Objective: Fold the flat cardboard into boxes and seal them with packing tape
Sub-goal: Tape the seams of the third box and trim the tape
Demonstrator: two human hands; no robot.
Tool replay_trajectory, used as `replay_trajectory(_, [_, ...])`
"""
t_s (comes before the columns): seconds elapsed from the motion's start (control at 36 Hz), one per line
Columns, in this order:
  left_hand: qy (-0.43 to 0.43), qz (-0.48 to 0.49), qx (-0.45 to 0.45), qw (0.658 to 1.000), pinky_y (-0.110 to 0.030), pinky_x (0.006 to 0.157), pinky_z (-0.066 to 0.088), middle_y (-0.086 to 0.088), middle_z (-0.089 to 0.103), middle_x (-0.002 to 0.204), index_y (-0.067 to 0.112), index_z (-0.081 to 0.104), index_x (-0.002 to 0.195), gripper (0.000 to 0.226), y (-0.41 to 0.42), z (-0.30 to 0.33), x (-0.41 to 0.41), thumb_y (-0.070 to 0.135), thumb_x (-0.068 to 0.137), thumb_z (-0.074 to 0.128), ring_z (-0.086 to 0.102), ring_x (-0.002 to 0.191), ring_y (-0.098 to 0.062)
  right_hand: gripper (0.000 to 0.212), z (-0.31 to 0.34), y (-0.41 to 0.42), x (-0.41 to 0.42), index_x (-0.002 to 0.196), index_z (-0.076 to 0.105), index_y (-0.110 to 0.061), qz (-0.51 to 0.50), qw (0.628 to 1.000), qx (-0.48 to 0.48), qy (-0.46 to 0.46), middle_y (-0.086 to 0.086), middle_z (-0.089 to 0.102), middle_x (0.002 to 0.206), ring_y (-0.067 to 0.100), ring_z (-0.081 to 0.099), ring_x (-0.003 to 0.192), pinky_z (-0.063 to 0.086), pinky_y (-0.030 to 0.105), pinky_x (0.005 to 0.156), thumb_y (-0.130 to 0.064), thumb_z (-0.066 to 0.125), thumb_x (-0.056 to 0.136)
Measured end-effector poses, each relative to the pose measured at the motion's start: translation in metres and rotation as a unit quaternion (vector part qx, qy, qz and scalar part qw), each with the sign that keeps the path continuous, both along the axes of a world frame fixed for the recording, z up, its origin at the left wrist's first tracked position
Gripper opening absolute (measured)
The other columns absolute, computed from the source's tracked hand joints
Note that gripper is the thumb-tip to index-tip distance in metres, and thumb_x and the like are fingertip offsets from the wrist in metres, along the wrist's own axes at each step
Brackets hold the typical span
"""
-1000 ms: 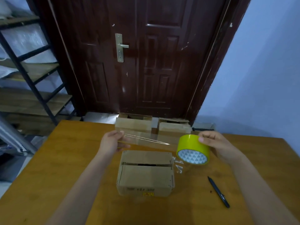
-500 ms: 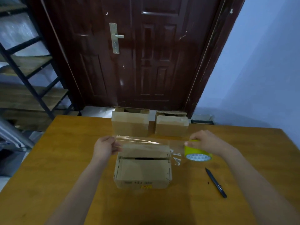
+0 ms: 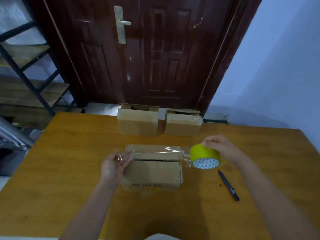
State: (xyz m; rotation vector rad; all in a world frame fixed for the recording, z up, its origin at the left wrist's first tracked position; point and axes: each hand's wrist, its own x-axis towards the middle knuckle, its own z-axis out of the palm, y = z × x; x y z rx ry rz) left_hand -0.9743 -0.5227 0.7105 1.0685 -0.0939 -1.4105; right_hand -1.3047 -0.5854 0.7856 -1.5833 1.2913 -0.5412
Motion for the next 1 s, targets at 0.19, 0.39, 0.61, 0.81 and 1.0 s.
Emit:
replay_trajectory(0.19, [0.042, 0.013, -0.005, 0.999, -0.036, 0.067, 0.058, -0.013, 0.066, 0.056, 0.003, 0.051, 0.052, 0.055, 0.004, -0.02, 0.006, 0.011, 0.102, 0.029, 0.072, 0.068, -0.025, 0.024, -0.005, -0.005, 0.0, 0.07, 0.06, -0.005, 0.028, 0.999, 0.02, 0.02, 0.002, 0.054, 0.064, 0.007, 0.052, 0.06, 0.041, 0.011, 0.061, -0.016, 0.06, 0.091])
replay_trajectory(0.39, [-0.013, 0.014, -0.026, 0.999, -0.038, 0.067, 0.06, -0.022, 0.067, 0.073, -0.001, 0.051, 0.065, 0.039, -0.001, -0.039, 0.012, 0.009, 0.099, 0.037, 0.071, 0.074, -0.03, 0.028, -0.022, -0.007, 0.006, 0.074, 0.055, 0.002, 0.069, 0.985, -0.017, 0.159, 0.003, 0.048, 0.066, 0.007, 0.043, 0.058, 0.034, 0.017, 0.056, -0.02, 0.058, 0.092])
replay_trajectory(0.61, [-0.035, 0.014, -0.013, 0.999, -0.035, 0.066, 0.06, -0.02, 0.07, 0.074, 0.002, 0.048, 0.074, 0.028, -0.006, -0.044, 0.011, 0.008, 0.099, 0.038, 0.072, 0.072, -0.029, 0.034, -0.031, -0.01, -0.002, 0.06, 0.045, -0.026, 0.105, 0.944, -0.065, 0.305, -0.006, 0.041, 0.057, 0.009, 0.034, 0.052, 0.026, 0.029, 0.054, -0.031, 0.058, 0.091])
replay_trajectory(0.81, [0.078, -0.016, -0.019, 0.997, -0.05, 0.08, 0.053, -0.027, 0.069, 0.093, 0.01, 0.052, 0.043, 0.03, -0.002, -0.046, 0.02, 0.016, 0.072, 0.054, 0.07, 0.086, -0.036, 0.038, -0.047, -0.011, 0.013, 0.058, 0.039, -0.025, 0.108, 0.952, -0.065, 0.278, -0.005, 0.039, 0.057, 0.01, 0.035, 0.054, 0.027, 0.029, 0.055, -0.03, 0.057, 0.091])
replay_trajectory(1.0, [0.139, 0.031, -0.027, 0.989, -0.062, 0.071, 0.051, -0.026, 0.069, 0.097, 0.013, 0.04, 0.059, 0.016, -0.001, -0.047, 0.023, 0.014, 0.071, 0.052, 0.069, 0.088, -0.041, 0.031, -0.064, -0.018, 0.027, 0.065, 0.048, -0.018, 0.12, 0.947, -0.063, 0.291, -0.004, 0.042, 0.06, 0.009, 0.036, 0.055, 0.026, 0.03, 0.054, -0.033, 0.057, 0.09])
